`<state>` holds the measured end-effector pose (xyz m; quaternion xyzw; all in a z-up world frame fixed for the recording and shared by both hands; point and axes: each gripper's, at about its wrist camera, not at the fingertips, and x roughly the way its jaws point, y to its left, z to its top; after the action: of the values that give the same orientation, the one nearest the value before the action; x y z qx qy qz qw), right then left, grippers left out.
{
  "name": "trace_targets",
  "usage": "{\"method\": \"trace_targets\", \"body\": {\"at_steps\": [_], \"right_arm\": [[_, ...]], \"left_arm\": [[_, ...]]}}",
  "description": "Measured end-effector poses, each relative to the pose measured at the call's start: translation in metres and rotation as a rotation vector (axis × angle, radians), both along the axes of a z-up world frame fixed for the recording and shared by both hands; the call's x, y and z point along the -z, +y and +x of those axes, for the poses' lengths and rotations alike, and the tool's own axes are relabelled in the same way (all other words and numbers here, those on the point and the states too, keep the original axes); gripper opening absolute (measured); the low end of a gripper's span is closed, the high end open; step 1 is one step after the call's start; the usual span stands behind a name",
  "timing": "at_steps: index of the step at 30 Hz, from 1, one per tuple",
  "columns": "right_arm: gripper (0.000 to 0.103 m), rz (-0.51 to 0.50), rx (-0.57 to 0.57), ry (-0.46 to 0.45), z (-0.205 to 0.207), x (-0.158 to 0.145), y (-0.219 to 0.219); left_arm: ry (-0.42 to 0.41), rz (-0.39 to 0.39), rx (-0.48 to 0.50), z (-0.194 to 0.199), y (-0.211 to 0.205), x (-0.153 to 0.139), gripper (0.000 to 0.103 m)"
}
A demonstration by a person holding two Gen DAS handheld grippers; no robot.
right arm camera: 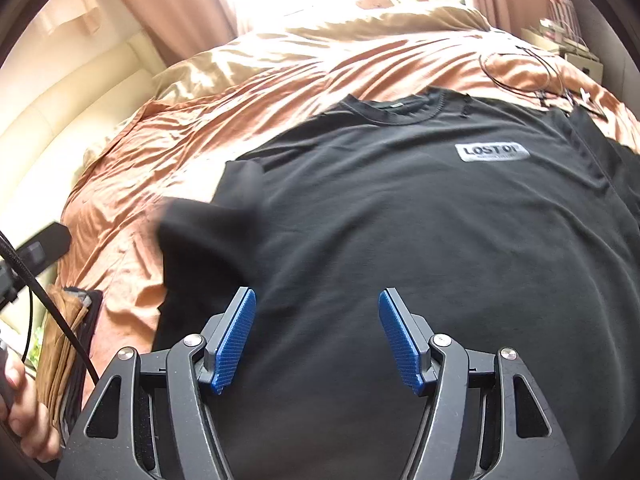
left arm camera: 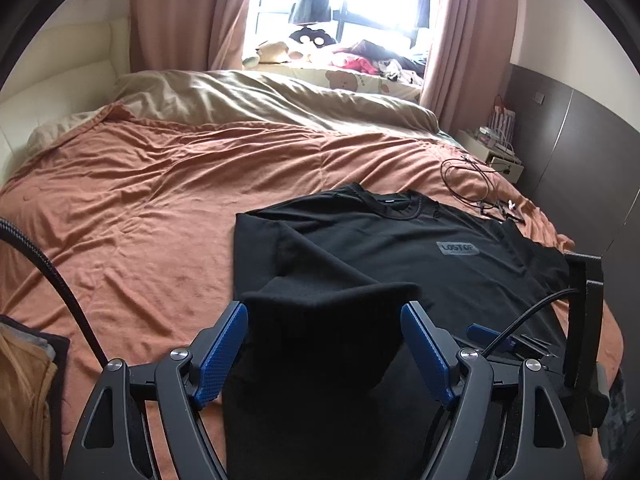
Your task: Fold small clothes
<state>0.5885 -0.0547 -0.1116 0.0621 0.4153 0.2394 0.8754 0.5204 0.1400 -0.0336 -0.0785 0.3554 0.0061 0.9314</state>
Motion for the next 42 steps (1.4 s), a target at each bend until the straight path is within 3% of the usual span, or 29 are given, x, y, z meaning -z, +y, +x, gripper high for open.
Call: {"method": "trace_targets", "body": {"at_steps": [6, 13, 18, 21, 34, 35, 37, 39, 42], "right_arm": [[0.063, -0.016, -0.043, -0.029, -0.012, -0.01, 0.017], [0.063, -0.055, -0.13, -0.016, -0.006, 0.0, 0.053], [0.062, -0.082, -0.192, 0.0, -0.002, 0.011, 0.082], [0.062, -0.11, -0.242, 0.011, -0.001, 0.021, 0.1], [0.062, -0.313, -0.337, 0.044, 0.009, 0.064, 0.161], [0.059, -0.337, -0.337, 0.03, 0.008, 0.065, 0.164], [0.039, -0.397, -0.317, -0.003, 0.007, 0.065, 0.172], [0.011, -0.36, -0.33, 0.02, 0.011, 0.061, 0.17], [0.004, -0.336, -0.336, 0.002, 0.014, 0.049, 0.166]], "left_arm": [[0.021, -0.016, -0.077, -0.019, 0.036, 0.009, 0.08], [0.062, -0.032, -0.134, -0.034, 0.07, 0.031, 0.079], [0.105, -0.054, -0.164, -0.039, 0.092, 0.052, 0.061], [0.125, -0.075, -0.183, -0.044, 0.103, 0.065, 0.057], [0.163, -0.142, -0.232, -0.061, 0.133, 0.096, 0.054], [0.163, -0.143, -0.235, -0.061, 0.134, 0.096, 0.054], [0.161, -0.145, -0.237, -0.062, 0.135, 0.094, 0.054], [0.156, -0.143, -0.238, -0.062, 0.135, 0.091, 0.054], [0.148, -0.137, -0.234, -0.061, 0.132, 0.085, 0.054]]}}
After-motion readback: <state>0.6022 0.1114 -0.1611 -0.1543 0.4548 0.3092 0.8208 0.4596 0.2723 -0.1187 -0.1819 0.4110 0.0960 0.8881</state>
